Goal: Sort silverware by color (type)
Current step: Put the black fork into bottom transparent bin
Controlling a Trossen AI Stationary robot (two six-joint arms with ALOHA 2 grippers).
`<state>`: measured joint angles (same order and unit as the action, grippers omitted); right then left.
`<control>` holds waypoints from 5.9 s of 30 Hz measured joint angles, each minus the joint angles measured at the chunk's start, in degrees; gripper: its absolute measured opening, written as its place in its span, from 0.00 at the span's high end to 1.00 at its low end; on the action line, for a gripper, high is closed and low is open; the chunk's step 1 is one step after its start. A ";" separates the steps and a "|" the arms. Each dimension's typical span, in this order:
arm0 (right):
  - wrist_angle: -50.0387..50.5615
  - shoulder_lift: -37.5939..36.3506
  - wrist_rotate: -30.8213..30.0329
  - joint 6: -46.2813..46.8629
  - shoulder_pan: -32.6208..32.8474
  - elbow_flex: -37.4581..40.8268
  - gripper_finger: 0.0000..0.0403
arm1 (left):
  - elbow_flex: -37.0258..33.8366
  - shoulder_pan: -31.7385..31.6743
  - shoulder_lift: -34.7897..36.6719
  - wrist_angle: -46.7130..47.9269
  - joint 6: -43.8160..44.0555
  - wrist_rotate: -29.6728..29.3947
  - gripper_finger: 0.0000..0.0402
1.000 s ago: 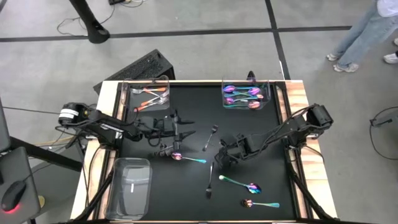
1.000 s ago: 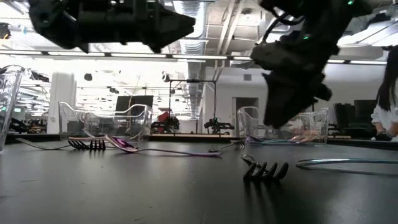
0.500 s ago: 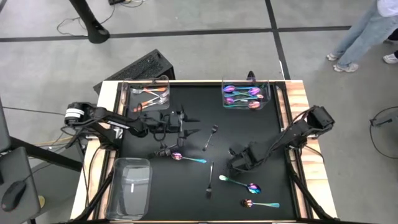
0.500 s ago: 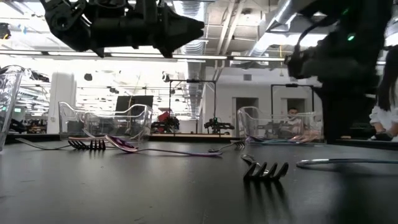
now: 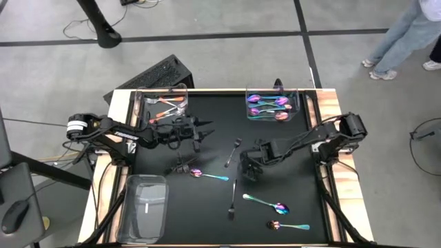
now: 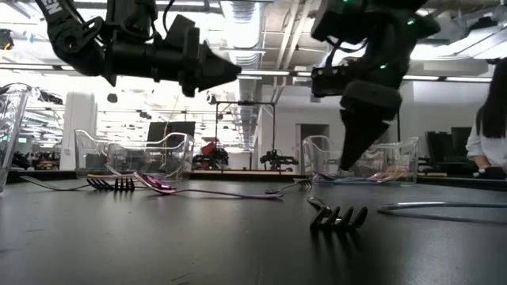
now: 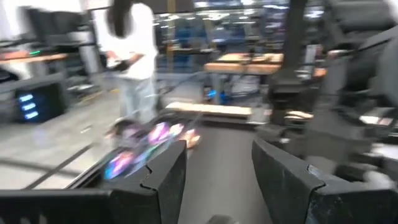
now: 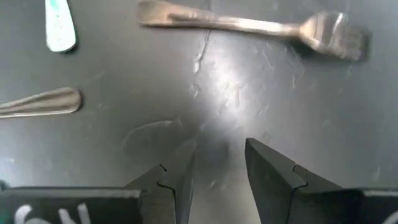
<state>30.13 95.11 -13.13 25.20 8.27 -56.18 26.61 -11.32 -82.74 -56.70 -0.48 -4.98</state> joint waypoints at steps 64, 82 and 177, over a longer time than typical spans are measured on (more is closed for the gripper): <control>-16.21 9.75 10.09 -45.00 -19.06 -1.66 0.92 | -1.45 -2.94 1.27 18.61 1.37 -3.22 0.57; -15.52 9.72 8.02 -27.40 -17.33 -8.55 0.98 | 10.65 -3.01 -12.86 23.59 -7.89 8.46 0.57; -1.30 28.94 1.52 -7.79 1.45 -38.80 0.60 | 16.35 43.77 15.37 120.28 10.11 28.64 0.91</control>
<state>28.83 124.05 -11.61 17.41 9.72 -94.98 42.95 32.45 -67.37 63.58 9.63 23.65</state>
